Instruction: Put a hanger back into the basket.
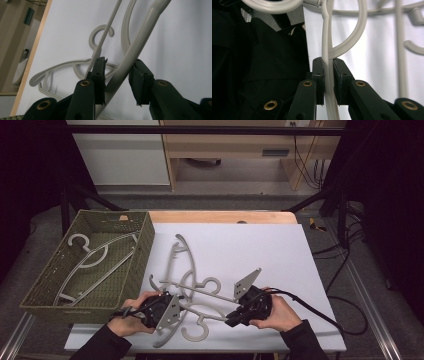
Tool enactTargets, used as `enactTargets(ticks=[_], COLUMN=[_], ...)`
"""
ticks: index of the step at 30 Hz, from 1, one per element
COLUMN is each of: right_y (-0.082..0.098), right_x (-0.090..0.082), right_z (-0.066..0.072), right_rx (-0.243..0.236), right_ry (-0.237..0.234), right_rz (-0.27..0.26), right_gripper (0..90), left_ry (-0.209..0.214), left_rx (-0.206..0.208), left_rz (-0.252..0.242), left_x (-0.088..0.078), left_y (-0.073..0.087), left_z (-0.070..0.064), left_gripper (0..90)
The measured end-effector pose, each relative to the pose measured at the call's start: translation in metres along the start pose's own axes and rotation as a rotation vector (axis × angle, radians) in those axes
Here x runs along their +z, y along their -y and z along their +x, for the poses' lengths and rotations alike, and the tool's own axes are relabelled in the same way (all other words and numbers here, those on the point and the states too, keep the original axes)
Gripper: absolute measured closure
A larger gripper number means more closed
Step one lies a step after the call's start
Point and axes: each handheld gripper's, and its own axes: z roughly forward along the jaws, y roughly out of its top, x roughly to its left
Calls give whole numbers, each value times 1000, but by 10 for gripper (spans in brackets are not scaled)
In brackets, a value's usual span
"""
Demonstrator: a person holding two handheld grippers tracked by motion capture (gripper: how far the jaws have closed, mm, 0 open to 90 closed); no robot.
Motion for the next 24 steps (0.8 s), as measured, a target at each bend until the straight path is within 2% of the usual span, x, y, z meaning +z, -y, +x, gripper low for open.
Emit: enactTargets(ticks=[3, 9, 11, 13, 14, 16, 17, 18, 19, 20, 23, 24], right_y=[0, 1, 1, 1, 1, 1, 1, 1, 1, 1, 4, 5], right_x=[-4, -10, -12, -12, -14, -17, -17, -19, -21, -21, -23, -23], right_z=[0, 2, 1, 0, -2, -2, -2, -2, -4, -4, -7, -7], right_rx=[-21, -34, -22, -10, -18, -1, -1, 9, 34, 34, 68, 66], right_ry=[37, 64, 80, 110, 113, 147, 147, 163, 192, 192, 244, 257], right_rz=[-15, -53, -65, -63, -63, -94, -94, -103, -140, -140, -190, -206], right_gripper=[803, 794, 791, 791, 789, 769, 769, 752, 699, 699, 627, 591], left_ry=[-3, -11, -6, -10, -10, -4, 1, 7, 8, 11, 10, 7], left_rx=[-3, -43, -53, -49, -48, -57, -65, -74, -84, -99, -129, -159], left_rz=[-3, -44, -61, -55, -53, -55, -58, -56, -58, -58, -53, -64], left_x=[-1, -7, -10, -11, -11, -11, -11, -12, -12, -13, -15, -14], left_y=[0, 1, 1, -1, -1, -1, -1, -1, -2, -3, -3, -3], left_z=[0, 3, 4, 3, 3, 3, 3, 3, 3, 3, 4, 3], left_gripper=[691, 753, 779, 791, 793, 806, 806, 810, 816, 816, 819, 820])
